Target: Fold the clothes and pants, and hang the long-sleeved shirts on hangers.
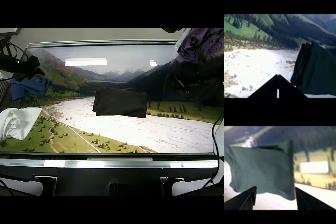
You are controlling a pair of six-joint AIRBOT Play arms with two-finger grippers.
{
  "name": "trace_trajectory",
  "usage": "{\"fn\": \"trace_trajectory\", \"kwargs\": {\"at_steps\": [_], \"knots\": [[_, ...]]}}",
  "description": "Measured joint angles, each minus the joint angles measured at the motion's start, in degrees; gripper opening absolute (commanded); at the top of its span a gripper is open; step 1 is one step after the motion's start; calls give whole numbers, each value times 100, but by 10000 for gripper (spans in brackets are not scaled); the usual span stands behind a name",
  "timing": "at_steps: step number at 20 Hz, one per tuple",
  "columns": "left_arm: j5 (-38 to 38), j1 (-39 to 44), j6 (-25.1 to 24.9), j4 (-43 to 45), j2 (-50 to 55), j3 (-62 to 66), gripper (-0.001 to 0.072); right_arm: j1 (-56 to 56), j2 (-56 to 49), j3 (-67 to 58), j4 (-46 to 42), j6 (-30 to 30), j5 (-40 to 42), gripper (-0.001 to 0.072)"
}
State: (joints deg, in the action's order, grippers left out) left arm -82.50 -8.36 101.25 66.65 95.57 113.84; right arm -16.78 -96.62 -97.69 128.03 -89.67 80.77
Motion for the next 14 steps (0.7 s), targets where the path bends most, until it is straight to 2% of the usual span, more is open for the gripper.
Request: {"fn": "trace_trajectory", "kwargs": {"at_steps": [3, 4, 6, 10, 14], "knots": [[0, -15, -61, -7, -11, 0, 18, -247, -20, 1185, 535, -616, -299, 519], [-2, -20, -68, -11, -17, 0, 18, -293, -57, 1547, 754, -822, -466, 478], [0, -20, -79, -13, -20, 0, 18, -337, -177, 2052, 1178, -1163, -721, 471], [0, -20, -87, -20, -20, 0, 18, -175, -474, 2474, 1716, -1639, -1091, 473], [0, -7, -94, -20, -20, -2, 18, 275, -710, 2586, 1932, -1836, -1486, 472]]}}
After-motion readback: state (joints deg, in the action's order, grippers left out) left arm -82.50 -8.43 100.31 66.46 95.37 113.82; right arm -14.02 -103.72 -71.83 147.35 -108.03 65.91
